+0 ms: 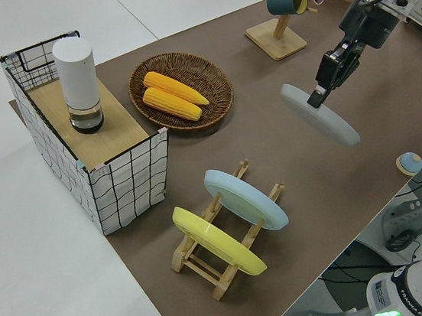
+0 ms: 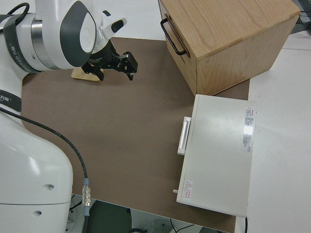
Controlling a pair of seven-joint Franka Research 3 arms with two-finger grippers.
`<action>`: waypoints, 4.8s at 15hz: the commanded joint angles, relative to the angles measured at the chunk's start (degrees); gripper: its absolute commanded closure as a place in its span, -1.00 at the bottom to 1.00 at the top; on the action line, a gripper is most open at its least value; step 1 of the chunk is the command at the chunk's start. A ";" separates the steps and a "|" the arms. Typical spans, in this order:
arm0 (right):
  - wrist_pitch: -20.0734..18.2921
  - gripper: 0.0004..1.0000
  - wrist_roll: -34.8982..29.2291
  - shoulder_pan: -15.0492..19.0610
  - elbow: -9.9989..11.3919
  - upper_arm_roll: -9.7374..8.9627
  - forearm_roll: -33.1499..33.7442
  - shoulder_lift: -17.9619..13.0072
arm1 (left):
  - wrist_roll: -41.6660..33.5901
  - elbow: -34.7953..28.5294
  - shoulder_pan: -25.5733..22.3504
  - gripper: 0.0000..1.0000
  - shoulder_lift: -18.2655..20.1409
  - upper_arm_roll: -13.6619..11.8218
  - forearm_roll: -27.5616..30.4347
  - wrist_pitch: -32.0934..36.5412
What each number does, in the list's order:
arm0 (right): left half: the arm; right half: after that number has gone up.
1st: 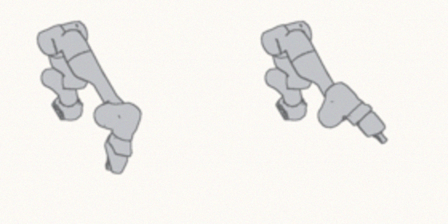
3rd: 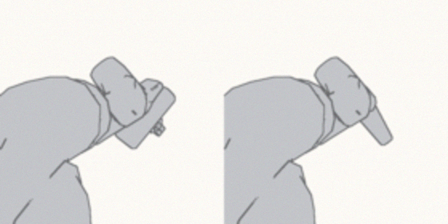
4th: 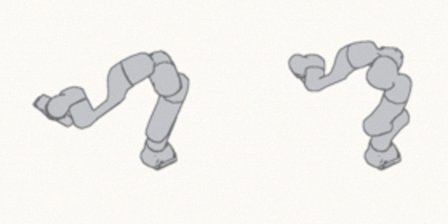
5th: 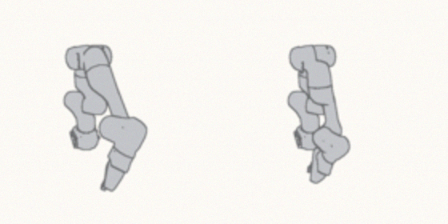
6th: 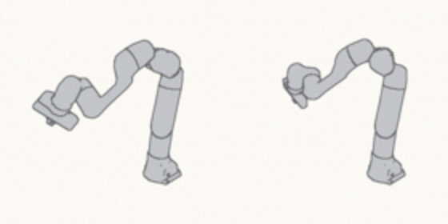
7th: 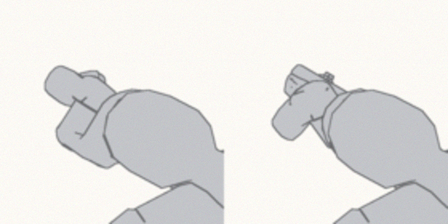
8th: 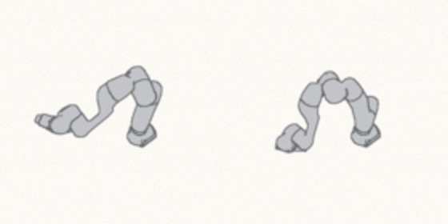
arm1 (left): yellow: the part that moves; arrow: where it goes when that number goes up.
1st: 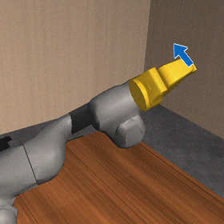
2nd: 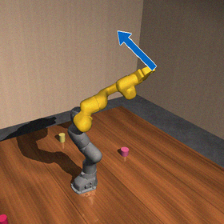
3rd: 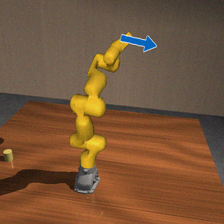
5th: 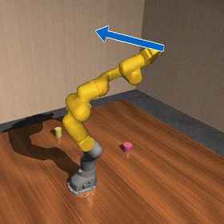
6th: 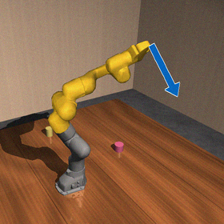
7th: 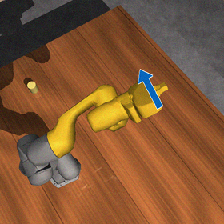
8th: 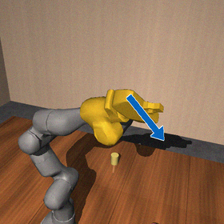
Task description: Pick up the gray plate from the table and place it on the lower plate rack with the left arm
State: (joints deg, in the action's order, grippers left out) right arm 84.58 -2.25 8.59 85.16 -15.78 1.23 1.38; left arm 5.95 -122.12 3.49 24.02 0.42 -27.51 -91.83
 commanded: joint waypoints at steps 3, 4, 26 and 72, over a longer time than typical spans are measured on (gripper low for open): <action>-0.74 -0.97 -0.74 1.08 -0.52 -1.01 0.09 -0.15 | 3.63 -0.48 0.11 1.00 -0.11 0.46 -7.11 1.30; -0.74 -0.97 -0.74 1.08 -0.52 -1.01 0.09 -0.15 | 4.07 -0.66 0.11 1.00 -0.03 0.46 -8.08 1.30; -0.83 -0.97 -0.74 1.08 -0.52 -1.01 0.09 -0.15 | 31.48 -9.44 0.72 1.00 -5.30 5.47 -22.58 2.97; -0.83 -0.97 -0.74 1.08 -0.52 -1.01 0.09 -0.07 | 48.02 -11.92 1.69 -1.00 -16.54 7.76 -26.37 -0.02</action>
State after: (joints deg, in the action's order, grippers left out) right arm 84.58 -2.25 8.59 85.16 -15.78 1.23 1.38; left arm 53.53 -134.18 4.30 8.88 8.63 -52.60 -91.90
